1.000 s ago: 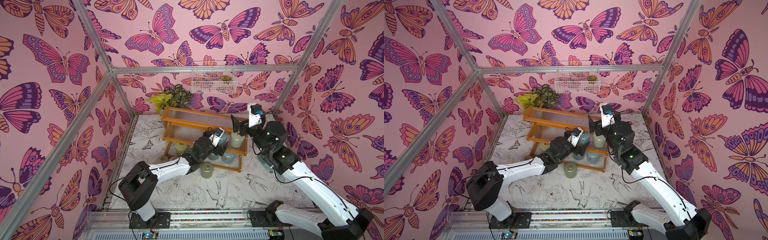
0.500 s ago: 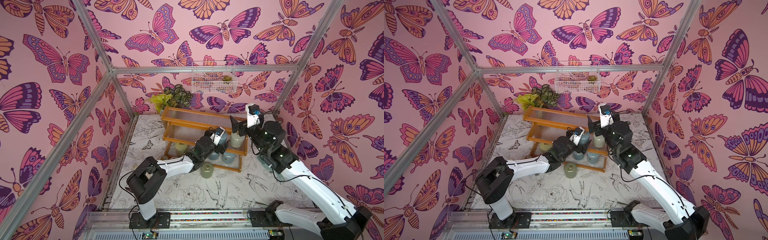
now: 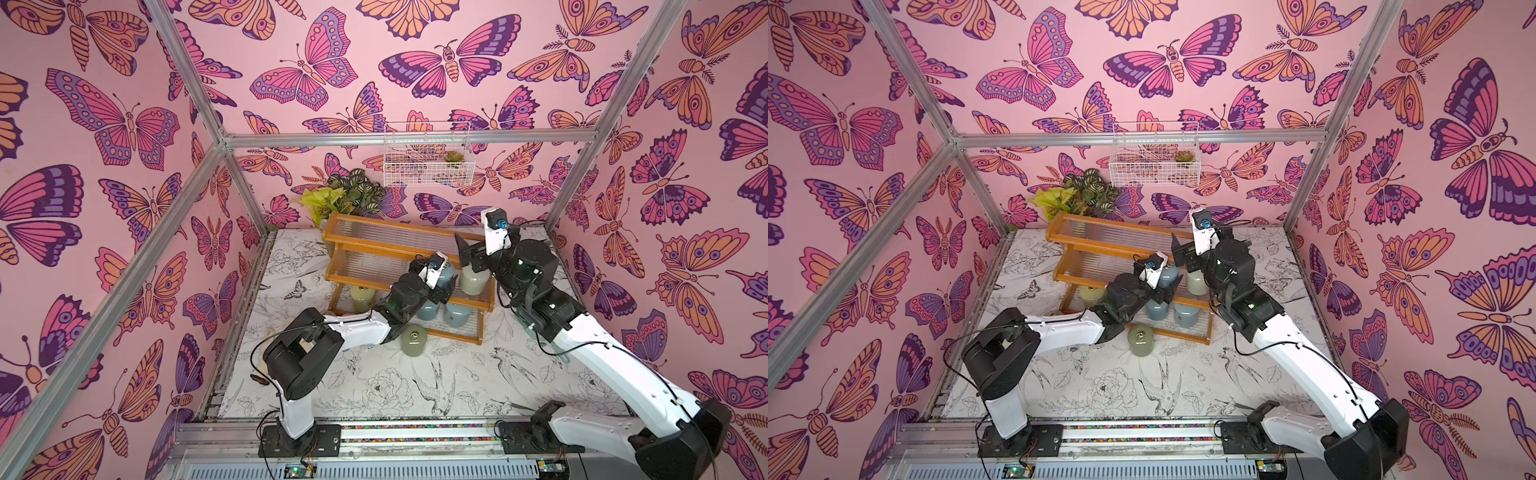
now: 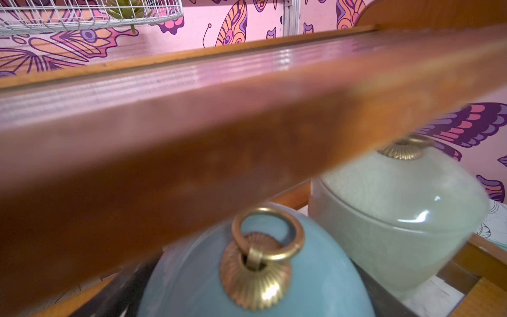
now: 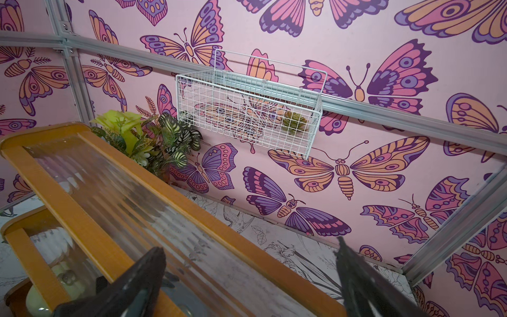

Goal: Remove the tea canisters from the shelf
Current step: Pick up the tea canister from the shelf.

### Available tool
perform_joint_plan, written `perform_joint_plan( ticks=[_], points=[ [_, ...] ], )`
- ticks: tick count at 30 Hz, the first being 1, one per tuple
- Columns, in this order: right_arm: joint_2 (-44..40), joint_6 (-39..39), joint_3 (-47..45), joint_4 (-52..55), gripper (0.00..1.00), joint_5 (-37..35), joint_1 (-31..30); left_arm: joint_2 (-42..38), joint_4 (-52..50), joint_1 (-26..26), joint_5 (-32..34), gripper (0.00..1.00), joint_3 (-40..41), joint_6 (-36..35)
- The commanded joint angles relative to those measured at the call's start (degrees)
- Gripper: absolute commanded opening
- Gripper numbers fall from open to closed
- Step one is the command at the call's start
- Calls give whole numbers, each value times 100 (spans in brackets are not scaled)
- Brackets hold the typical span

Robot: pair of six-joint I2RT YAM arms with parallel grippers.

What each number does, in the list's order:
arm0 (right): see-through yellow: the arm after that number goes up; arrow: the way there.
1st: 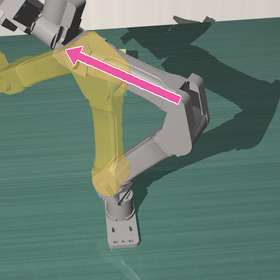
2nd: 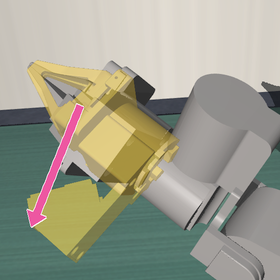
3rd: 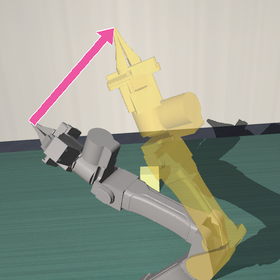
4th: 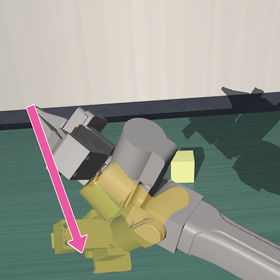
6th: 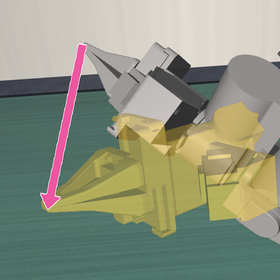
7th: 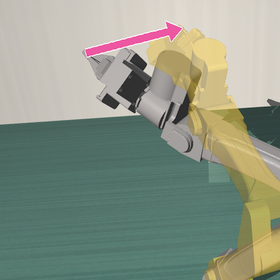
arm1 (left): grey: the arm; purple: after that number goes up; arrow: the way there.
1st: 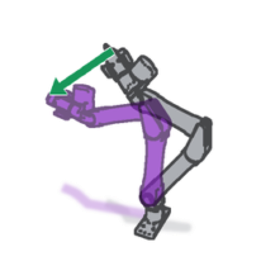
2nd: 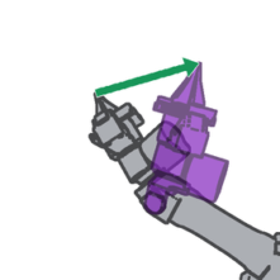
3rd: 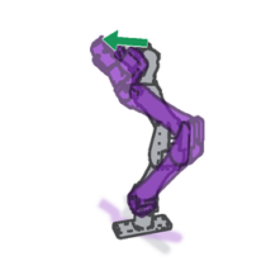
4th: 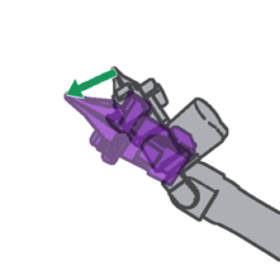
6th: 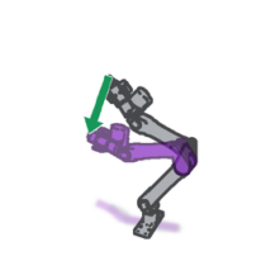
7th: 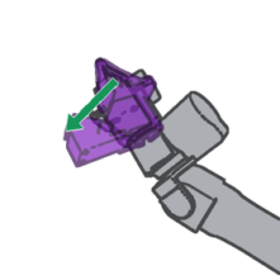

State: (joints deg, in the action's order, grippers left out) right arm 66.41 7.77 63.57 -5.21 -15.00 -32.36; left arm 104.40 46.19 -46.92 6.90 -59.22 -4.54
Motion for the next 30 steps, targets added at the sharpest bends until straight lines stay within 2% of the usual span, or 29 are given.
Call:
perform_joint_plan(
  ticks=[1,8,20,30],
  points=[
    [54,83,168,-95,99,-90,-34,141,309,76,86,89,-54,41],
    [140,153,244,-76,99,-108,-33,34,335,77,66,78,73,-63],
    [883,470,468,-916,99,-134,-27,-852,26,77,167,78,583,-256],
    [1739,585,985,-1374,99,-111,-8,-1957,-370,20,301,78,1175,-241]
  ],
)
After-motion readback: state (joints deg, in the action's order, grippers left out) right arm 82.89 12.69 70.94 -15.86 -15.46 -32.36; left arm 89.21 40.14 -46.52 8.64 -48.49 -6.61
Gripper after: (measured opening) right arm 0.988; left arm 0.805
